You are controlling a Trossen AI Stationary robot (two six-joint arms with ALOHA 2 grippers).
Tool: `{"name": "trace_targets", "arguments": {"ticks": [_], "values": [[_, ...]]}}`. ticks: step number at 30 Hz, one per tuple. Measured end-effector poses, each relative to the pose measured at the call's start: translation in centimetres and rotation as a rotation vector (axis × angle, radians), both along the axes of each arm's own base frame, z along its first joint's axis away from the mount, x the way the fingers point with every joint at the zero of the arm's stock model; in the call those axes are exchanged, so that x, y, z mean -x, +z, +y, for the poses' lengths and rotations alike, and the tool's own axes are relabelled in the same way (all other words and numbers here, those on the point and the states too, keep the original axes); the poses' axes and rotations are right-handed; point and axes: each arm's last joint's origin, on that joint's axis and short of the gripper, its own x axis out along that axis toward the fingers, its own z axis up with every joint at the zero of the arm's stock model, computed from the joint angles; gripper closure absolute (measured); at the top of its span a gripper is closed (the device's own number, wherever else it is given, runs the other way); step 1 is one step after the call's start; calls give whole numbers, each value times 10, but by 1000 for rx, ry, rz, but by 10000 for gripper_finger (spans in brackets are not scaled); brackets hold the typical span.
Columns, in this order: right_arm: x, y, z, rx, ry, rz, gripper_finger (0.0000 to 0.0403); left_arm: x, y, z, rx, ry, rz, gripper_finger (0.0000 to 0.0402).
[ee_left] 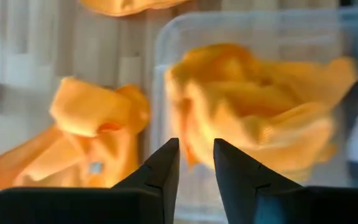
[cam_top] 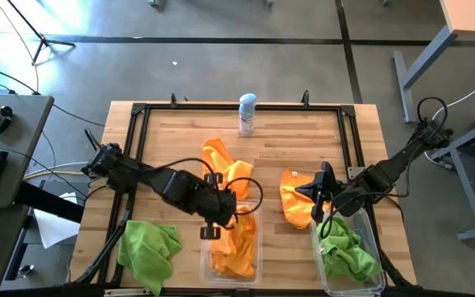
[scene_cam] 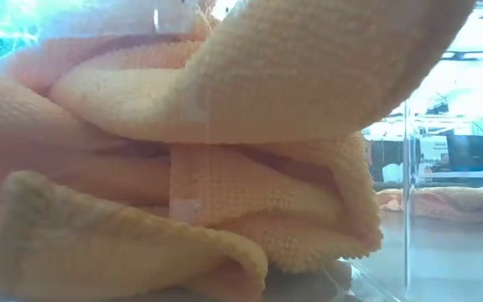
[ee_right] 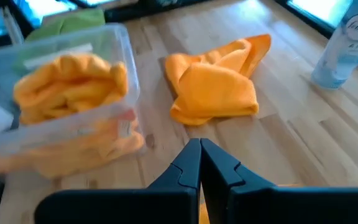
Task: Sort microfiber towel by color & place in baskets
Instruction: Put the green towel into the right transparent bin
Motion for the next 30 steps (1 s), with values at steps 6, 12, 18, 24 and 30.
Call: {"name": "trace_targets", "arguments": {"ticks": [6,12,18,24,30], "values": [[-4,6,0,-1,-66,-93,402,24,-6,37,-38,4,2,336],[-5,7,-2,-49,-151,-137,402,70,-13,73,1,91,-90,355],[-9,7,-11,-63,-210,-143,402,118,-17,92,68,159,-145,371],[-13,7,-20,-59,-258,-145,402,147,-18,96,197,236,-147,376],[-16,7,-27,-53,-296,-142,402,159,-40,91,223,236,2,376]]}}
